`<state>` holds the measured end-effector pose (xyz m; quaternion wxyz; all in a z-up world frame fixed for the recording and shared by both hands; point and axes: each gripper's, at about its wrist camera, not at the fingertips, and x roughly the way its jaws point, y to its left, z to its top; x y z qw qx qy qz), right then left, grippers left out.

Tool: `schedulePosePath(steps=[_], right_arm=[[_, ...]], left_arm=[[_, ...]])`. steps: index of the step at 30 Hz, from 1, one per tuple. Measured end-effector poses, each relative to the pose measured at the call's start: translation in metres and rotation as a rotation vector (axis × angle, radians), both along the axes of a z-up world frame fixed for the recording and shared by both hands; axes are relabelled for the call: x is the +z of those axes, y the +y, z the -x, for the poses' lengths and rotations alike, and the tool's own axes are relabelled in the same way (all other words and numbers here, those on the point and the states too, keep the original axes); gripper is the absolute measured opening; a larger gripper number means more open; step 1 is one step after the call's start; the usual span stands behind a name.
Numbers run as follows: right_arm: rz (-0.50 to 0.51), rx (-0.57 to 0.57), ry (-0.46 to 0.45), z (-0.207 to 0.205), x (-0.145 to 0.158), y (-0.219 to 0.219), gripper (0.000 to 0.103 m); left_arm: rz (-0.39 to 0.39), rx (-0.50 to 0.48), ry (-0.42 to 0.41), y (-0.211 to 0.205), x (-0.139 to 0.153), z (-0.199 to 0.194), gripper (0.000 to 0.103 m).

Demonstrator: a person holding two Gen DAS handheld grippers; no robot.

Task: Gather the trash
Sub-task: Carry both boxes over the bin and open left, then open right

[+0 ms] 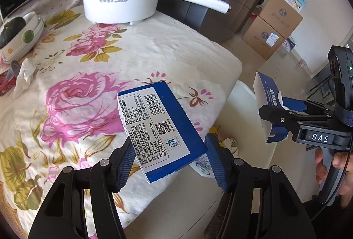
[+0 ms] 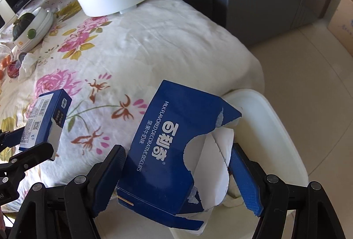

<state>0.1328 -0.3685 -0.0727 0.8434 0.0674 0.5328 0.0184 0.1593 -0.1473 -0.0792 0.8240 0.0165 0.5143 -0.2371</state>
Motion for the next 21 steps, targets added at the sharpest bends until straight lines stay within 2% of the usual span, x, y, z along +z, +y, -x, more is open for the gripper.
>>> schedulePosePath(steps=[11,21], right_arm=[[0.044,-0.104,0.071,0.040,-0.028,-0.078,0.080],[0.053,-0.134,0.081,0.057,-0.032,-0.102,0.081]], left_arm=[[-0.017,-0.132,-0.012,-0.074,-0.016,0.013,0.065],[-0.001,-0.207,-0.027,-0.115,-0.032,0.019,0.065]])
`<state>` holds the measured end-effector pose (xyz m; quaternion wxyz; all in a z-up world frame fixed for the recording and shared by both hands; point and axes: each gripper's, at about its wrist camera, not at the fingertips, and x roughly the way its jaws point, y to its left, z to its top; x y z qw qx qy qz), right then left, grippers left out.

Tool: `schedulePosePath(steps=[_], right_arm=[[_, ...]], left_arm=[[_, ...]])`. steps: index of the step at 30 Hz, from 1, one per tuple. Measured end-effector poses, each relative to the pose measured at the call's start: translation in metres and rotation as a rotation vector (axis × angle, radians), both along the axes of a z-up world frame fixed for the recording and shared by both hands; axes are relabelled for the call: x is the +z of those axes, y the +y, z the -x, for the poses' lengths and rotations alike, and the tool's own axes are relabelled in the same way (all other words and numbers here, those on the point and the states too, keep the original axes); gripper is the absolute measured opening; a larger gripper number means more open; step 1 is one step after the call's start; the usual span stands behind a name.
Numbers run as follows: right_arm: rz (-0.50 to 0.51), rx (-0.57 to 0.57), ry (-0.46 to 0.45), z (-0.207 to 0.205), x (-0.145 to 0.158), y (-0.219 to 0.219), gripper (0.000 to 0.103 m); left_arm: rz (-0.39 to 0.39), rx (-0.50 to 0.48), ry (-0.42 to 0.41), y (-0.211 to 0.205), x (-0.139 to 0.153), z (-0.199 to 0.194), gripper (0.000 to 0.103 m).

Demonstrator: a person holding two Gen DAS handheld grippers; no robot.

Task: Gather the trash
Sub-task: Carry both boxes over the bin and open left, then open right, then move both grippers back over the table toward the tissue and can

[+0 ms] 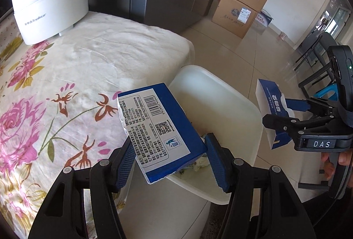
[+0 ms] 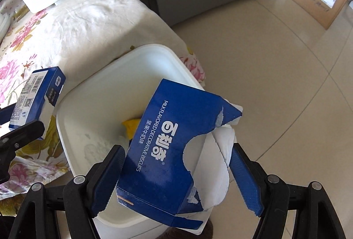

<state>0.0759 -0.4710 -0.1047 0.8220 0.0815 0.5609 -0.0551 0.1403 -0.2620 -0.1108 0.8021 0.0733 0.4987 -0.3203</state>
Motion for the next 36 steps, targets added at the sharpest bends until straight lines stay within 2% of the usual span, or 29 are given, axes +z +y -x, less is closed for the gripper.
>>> schedulePosePath(steps=[3,4,5,7,8,13,24,29,36], right_arm=[[0.000,0.001,0.002,0.000,-0.001,-0.001,0.081],[0.000,0.001,0.002,0.000,-0.001,-0.001,0.081],[0.001,0.002,0.003,0.000,-0.001,-0.001,0.081],[0.003,0.003,0.002,0.000,-0.001,-0.001,0.081],[0.004,0.004,0.002,0.000,-0.001,-0.001,0.081],[0.007,0.007,0.003,-0.001,-0.002,0.001,0.081],[0.006,0.021,-0.011,-0.006,0.003,0.011,0.082],[0.028,0.007,-0.029,-0.012,0.010,0.019,0.094],[0.035,0.014,-0.066,-0.022,0.023,0.036,0.096]], left_arm=[[0.061,-0.013,-0.011,-0.003,-0.003,-0.003,0.066],[0.081,-0.001,-0.004,-0.002,-0.004,-0.006,0.070],[0.089,0.014,0.006,-0.002,-0.005,-0.009,0.081],[0.081,0.045,0.000,0.000,-0.006,-0.013,0.094],[0.070,0.053,-0.016,0.001,-0.005,-0.013,0.095],[0.031,0.064,-0.061,0.011,0.003,-0.015,0.097],[-0.012,0.121,-0.060,0.051,0.017,-0.016,0.097],[-0.031,0.140,-0.077,0.069,0.025,-0.016,0.098],[-0.083,0.170,-0.110,0.100,0.033,-0.015,0.101]])
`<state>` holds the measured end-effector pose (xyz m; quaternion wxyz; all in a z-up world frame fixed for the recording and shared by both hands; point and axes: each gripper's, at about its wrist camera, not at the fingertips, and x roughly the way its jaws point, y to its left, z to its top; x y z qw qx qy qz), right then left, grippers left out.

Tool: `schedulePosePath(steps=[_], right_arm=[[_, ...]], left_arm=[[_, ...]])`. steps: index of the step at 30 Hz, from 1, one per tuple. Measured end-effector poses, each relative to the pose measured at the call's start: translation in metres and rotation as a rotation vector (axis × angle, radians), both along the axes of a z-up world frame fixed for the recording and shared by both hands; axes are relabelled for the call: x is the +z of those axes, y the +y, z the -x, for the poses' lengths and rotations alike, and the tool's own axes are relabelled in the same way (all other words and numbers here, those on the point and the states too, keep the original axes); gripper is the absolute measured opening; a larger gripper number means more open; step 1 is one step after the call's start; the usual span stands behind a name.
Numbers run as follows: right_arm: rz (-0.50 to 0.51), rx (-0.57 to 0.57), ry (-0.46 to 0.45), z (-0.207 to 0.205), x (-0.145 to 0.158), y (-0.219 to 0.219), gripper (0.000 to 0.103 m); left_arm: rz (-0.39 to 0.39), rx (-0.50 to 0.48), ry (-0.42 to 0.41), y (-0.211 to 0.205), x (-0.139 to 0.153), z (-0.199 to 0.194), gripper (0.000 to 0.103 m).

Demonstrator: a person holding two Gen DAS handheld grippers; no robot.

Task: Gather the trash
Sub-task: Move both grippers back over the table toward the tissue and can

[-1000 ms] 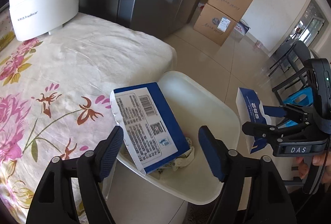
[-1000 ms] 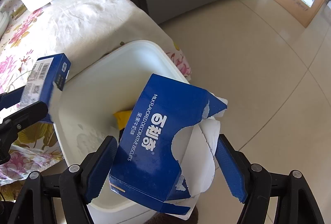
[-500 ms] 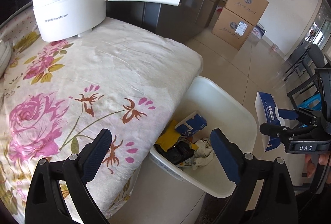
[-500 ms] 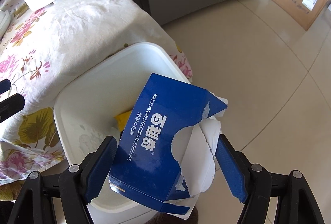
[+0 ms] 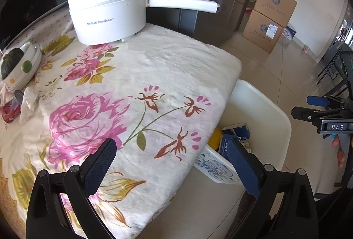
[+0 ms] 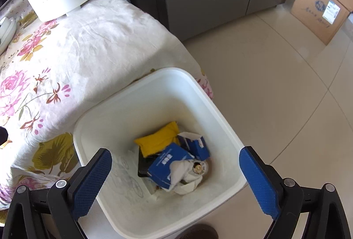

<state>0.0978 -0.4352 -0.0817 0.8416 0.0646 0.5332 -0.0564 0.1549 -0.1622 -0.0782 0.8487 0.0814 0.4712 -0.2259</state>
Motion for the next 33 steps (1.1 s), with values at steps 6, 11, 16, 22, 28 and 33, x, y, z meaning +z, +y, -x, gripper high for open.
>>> schedulePosePath(steps=[6,11,16,22,28,33], right_arm=[[0.008,0.036,-0.047,-0.009,0.014,0.024,0.096],[-0.001,0.068,-0.080,-0.018,0.024,0.047,0.096],[-0.011,0.100,-0.106,-0.029,0.034,0.073,0.097],[-0.029,0.131,-0.131,-0.044,0.041,0.107,0.097],[-0.062,0.152,-0.151,-0.060,0.045,0.144,0.098],[-0.093,0.164,-0.157,-0.074,0.044,0.175,0.098]], left_arm=[[-0.002,0.052,-0.006,0.032,0.007,-0.001,0.102],[-0.015,0.109,-0.018,0.058,0.013,-0.001,0.103],[-0.023,0.155,-0.020,0.085,0.018,0.000,0.103],[-0.022,0.219,-0.030,0.124,0.025,0.000,0.103],[-0.021,0.293,-0.039,0.166,0.032,-0.001,0.103],[-0.036,0.367,-0.068,0.201,0.037,0.001,0.103]])
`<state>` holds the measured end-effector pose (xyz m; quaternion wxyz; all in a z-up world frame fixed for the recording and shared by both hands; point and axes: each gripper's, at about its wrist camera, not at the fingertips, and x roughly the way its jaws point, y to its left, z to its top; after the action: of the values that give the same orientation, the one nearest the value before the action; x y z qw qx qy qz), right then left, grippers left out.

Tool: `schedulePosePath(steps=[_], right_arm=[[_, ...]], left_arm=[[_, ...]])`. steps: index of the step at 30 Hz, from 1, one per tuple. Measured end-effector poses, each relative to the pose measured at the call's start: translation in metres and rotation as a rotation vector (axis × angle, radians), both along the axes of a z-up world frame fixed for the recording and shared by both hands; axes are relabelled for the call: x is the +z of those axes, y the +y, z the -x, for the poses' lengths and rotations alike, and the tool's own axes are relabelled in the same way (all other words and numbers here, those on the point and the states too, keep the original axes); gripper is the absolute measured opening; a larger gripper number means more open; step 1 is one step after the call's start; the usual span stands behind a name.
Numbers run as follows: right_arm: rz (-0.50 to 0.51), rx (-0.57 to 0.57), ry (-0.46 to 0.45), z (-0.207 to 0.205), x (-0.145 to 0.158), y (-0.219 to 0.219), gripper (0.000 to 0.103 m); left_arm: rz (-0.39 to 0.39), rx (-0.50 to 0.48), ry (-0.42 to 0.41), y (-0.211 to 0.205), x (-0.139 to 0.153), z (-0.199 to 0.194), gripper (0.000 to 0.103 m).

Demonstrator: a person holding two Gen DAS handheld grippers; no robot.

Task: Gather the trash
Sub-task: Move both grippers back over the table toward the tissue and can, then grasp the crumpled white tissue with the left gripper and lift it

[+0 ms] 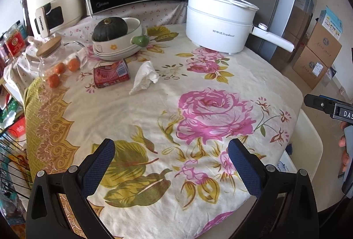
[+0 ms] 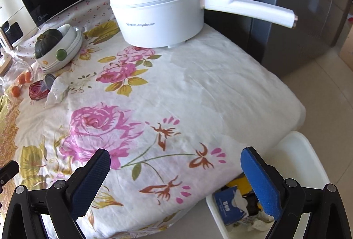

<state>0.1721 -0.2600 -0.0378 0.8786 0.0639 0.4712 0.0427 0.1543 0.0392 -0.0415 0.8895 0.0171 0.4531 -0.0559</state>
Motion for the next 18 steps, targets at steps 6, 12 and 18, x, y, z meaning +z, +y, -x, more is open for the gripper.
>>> schedulePosePath(steps=[6,12,18], right_arm=[[0.006,0.041,-0.001,-0.015,-0.007,0.042,0.098],[0.000,0.065,0.021,-0.032,-0.020,0.067,0.098],[0.007,0.046,0.058,-0.050,-0.034,0.063,0.098]], left_arm=[[-0.001,0.077,0.027,0.047,-0.008,-0.008,0.103],[-0.038,0.095,0.124,0.069,-0.031,-0.046,0.103],[0.048,0.079,0.181,0.064,-0.045,-0.101,0.103]])
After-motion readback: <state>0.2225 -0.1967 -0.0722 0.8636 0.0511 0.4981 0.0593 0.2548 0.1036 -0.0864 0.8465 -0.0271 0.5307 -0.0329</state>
